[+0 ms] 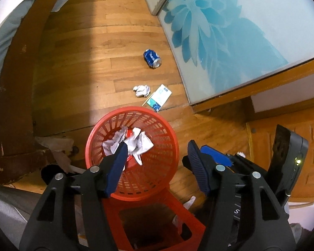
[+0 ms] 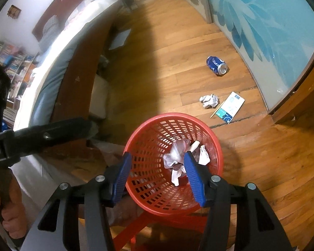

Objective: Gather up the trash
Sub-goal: 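Bring both tools back to the trash on the bed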

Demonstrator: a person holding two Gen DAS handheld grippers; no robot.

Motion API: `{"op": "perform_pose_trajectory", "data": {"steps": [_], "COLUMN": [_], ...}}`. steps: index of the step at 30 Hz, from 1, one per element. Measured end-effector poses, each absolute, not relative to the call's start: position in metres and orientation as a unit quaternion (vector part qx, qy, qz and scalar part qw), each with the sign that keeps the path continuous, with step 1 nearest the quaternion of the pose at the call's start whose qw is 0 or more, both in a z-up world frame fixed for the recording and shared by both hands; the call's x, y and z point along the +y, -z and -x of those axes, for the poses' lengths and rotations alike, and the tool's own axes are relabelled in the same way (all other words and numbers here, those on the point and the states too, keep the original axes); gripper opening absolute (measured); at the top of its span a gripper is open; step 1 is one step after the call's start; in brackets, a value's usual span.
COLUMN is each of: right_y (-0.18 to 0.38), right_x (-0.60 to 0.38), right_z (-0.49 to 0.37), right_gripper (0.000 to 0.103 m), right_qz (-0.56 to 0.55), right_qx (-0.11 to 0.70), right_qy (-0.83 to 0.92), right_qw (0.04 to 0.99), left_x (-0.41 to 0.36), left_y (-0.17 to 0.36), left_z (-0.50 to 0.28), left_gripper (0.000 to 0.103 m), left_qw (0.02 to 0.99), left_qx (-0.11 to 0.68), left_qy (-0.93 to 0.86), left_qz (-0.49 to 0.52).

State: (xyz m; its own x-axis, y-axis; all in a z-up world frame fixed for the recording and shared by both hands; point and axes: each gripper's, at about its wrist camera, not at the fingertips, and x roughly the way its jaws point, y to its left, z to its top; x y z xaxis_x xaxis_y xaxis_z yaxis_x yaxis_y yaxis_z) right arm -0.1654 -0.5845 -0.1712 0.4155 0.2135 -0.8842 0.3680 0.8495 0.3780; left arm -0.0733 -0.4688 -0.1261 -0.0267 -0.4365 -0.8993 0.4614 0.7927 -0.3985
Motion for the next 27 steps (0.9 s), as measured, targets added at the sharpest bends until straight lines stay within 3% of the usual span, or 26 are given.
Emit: {"op": "perform_pose_trajectory", "data": {"steps": [6, 9, 15, 18, 27], "right_y": [0.149, 0.125, 0.051, 0.026, 0.006], "right_x": [-0.572, -0.552, -0.479, -0.432, -0.321], "right_z": [0.152, 0.137, 0.103, 0.084, -0.001], "right_gripper": [0.054, 0.056, 0.064, 0.077, 0.075], "right_qz": [-0.259, -0.232, -0.148, -0.123, -0.112], "right_qx": [0.522, 0.506, 0.424, 0.397, 0.402], "right_qy": [0.037, 0.021, -0.028, -0.075, -0.172], "right_qw": [0.812, 0.831, 0.893, 0.906, 0.892], "left_x": [-0.435, -0.401, -0.276, -0.21, -0.09], "left_y": [0.078, 0.04, -0.021, -0.029, -0.018], "left_z": [0.065, 0.063, 0.057, 0.055, 0.041], "left_gripper": [0.06, 0.068, 0.07, 0.073, 0.073], "left_qw": [0.735, 0.774, 0.873, 0.905, 0.928], "left_qx": [0.569, 0.503, 0.374, 0.336, 0.323], "left_qy": [0.364, 0.376, 0.302, 0.243, 0.125], "left_qz": [0.06, 0.082, 0.08, 0.089, 0.135]}}
